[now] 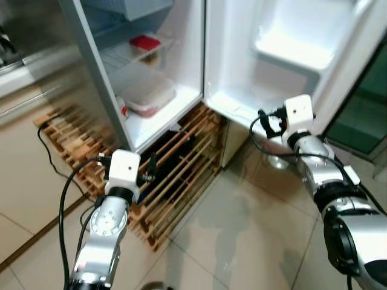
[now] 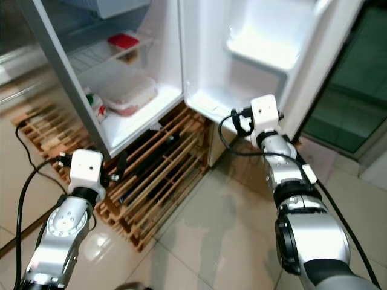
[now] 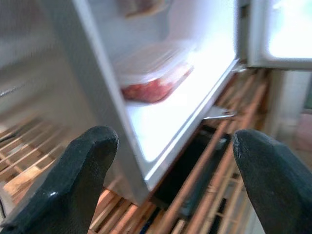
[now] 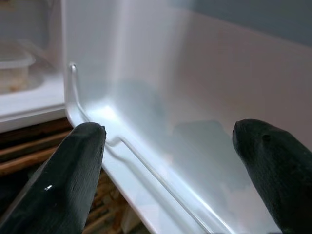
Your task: Restocking fridge
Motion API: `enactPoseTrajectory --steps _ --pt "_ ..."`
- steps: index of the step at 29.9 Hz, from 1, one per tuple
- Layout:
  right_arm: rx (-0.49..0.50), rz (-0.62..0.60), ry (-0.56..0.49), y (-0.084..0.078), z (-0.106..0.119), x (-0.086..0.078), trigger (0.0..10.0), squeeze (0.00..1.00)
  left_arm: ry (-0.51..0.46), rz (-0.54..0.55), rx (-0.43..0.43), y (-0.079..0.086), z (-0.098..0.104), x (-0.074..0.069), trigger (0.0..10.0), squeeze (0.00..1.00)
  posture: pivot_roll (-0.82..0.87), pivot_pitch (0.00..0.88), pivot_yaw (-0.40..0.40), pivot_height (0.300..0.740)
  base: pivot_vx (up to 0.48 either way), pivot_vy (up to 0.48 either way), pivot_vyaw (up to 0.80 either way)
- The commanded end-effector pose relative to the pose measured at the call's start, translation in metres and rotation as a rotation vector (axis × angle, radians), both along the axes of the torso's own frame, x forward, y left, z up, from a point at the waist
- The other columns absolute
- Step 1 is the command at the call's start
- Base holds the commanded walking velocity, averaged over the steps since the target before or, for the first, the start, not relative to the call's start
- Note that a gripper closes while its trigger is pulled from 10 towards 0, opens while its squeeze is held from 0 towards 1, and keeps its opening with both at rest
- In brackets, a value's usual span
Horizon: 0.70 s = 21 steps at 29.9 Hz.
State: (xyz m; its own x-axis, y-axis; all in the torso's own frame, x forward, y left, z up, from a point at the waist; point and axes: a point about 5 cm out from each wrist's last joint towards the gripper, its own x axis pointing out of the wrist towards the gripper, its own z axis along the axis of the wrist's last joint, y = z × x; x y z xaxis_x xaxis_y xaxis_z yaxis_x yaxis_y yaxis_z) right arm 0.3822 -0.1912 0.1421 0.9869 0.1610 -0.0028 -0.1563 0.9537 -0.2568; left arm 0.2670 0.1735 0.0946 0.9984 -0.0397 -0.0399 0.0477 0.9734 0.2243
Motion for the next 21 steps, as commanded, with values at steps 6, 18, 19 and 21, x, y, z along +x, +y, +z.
enactPoseTrajectory --steps 6,18,19,21 --pt "-0.067 -0.042 0.036 -0.018 -0.003 -0.002 10.0 0.00 0.002 0.011 -0.010 0.001 0.001 0.002 10.0 0.00 0.06 0.032 0.004 0.740 0.000 0.000 0.00" --pt "-0.282 -0.273 0.132 -0.088 -0.004 -0.017 10.0 0.00 0.015 0.022 0.003 0.010 0.002 -0.001 10.0 0.00 0.08 0.055 0.023 0.740 0.000 0.000 0.00" --pt "-0.291 -0.297 0.145 -0.094 -0.004 -0.019 10.0 0.00 0.016 0.019 0.008 0.010 0.002 -0.002 10.0 0.00 0.08 0.055 0.025 0.740 0.000 0.000 0.00" --pt "-0.259 -0.332 0.151 -0.101 -0.002 -0.020 10.0 0.00 0.018 0.020 0.018 0.011 0.003 -0.001 10.0 0.00 0.09 0.053 0.021 0.740 0.000 0.000 0.00"
